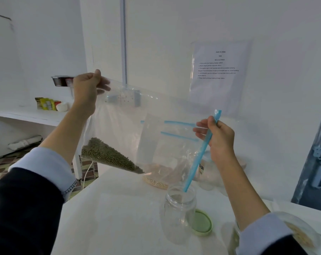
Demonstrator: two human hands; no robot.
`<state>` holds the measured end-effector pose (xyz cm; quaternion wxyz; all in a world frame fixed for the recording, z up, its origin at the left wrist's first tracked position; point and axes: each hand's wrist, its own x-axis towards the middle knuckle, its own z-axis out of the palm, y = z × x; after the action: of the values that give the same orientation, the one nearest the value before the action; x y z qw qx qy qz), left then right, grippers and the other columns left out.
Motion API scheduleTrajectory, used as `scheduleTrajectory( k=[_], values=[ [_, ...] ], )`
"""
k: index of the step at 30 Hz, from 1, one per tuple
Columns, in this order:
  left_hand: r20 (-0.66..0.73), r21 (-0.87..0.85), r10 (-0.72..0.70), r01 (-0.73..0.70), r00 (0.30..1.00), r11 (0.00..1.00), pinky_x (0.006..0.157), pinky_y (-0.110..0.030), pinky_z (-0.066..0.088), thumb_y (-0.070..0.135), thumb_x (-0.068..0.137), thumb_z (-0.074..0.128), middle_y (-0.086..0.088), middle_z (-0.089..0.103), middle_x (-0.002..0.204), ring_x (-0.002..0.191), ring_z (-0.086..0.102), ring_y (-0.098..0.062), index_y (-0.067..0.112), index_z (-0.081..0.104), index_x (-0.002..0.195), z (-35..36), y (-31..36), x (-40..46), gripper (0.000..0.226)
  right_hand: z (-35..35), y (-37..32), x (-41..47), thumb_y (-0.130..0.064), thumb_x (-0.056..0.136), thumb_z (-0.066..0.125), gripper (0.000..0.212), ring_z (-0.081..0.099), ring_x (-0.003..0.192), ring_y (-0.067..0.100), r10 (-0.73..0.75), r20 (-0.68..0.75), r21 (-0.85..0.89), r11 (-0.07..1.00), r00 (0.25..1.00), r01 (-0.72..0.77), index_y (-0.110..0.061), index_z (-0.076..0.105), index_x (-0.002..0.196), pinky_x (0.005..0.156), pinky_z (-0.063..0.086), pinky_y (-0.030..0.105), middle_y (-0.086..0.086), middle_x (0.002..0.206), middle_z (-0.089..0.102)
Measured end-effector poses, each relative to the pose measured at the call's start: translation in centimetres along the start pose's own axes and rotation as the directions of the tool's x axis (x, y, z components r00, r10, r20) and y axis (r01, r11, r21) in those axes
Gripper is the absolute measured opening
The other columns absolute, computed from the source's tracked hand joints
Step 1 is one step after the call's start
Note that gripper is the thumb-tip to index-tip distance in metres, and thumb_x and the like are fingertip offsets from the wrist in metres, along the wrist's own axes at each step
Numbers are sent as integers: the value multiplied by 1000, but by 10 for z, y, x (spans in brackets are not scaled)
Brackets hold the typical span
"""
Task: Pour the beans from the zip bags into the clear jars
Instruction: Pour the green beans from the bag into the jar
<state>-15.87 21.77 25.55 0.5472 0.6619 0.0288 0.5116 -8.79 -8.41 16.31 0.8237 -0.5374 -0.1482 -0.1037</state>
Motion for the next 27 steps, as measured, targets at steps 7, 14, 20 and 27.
scheduleTrajectory(
  k=[7, 14, 20, 27],
  values=[
    [32, 56, 12, -14, 999, 998, 59, -17, 44, 21, 99, 47, 13, 65, 54, 52, 60, -1, 13, 59, 65, 6, 13, -10, 37, -11, 8, -1, -20, 102, 42, 28, 67, 68, 16, 66, 32, 32, 997, 997, -67, -10, 61, 85, 69, 58, 26, 3, 81, 68],
    [59, 89, 5, -10, 998, 996, 64, -18, 47, 21, 98, 50, 14, 66, 57, 55, 61, -1, 13, 60, 69, -1, 20, -23, 32, -19, 9, -4, -12, 97, 52, 18, 63, 69, 17, 202, 43, 158, 966, 978, -206, -5, 63, 85, 70, 57, 28, 7, 77, 66],
    [62, 114, -32, 25, 998, 993, 64, -17, 49, 19, 100, 45, 12, 66, 55, 53, 62, -2, 11, 60, 69, -7, 25, -27, 35, -20, 9, -12, -13, 94, 57, 18, 65, 66, 17, 219, 34, 185, 957, 975, -222, -3, 64, 81, 73, 59, 29, 6, 70, 66],
    [36, 99, -54, 50, 998, 994, 65, -21, 48, 20, 100, 44, 12, 65, 53, 50, 60, -2, 12, 58, 67, -10, 25, -23, 37, -17, 10, -15, -13, 92, 59, 14, 67, 72, 18, 215, 54, 193, 956, 975, -222, -2, 64, 85, 71, 58, 26, 11, 83, 68]
  ],
)
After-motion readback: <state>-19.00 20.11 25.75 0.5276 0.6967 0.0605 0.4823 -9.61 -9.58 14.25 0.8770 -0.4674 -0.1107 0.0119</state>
